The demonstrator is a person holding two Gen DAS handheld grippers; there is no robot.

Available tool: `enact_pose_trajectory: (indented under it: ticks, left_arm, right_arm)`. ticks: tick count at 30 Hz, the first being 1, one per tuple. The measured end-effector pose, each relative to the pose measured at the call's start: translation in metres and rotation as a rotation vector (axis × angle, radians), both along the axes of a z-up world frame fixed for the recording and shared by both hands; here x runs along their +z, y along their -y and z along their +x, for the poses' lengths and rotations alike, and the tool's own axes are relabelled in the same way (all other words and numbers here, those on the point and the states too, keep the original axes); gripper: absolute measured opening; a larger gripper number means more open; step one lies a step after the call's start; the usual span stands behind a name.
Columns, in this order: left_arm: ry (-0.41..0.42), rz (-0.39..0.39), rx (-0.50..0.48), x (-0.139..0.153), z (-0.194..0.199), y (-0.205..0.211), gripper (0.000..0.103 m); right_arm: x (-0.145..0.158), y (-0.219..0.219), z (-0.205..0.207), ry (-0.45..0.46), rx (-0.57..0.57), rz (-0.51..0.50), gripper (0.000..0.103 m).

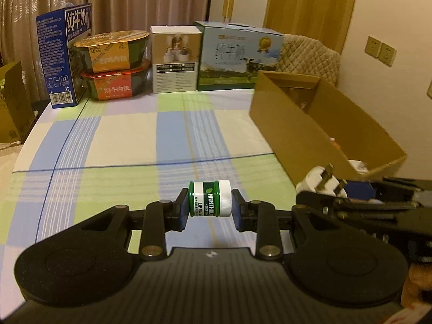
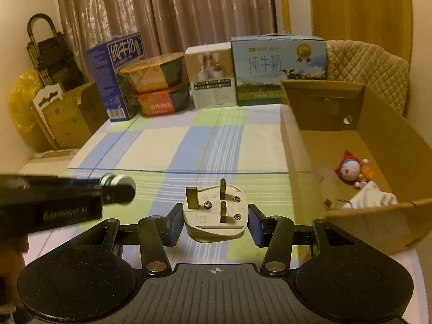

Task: Organize rigid objects
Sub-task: 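Carry the lip balm and three-pin plug over the cardboard box with both grippers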

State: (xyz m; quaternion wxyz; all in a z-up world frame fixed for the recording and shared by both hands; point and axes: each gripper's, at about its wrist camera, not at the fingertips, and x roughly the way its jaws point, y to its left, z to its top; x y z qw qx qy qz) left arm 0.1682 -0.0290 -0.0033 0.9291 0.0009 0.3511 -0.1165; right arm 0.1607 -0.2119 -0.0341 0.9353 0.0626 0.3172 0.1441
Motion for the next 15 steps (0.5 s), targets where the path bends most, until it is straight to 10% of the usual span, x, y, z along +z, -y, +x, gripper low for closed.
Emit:
enact_pose_trajectory:
  ticks: [15]
  left_arm:
    - [0.038,-0.017,-0.033,0.037,-0.063,0.037,0.027]
  right_arm:
    - [0.038,0.053,-0.069,0.059,-0.069,-0.014,0.046]
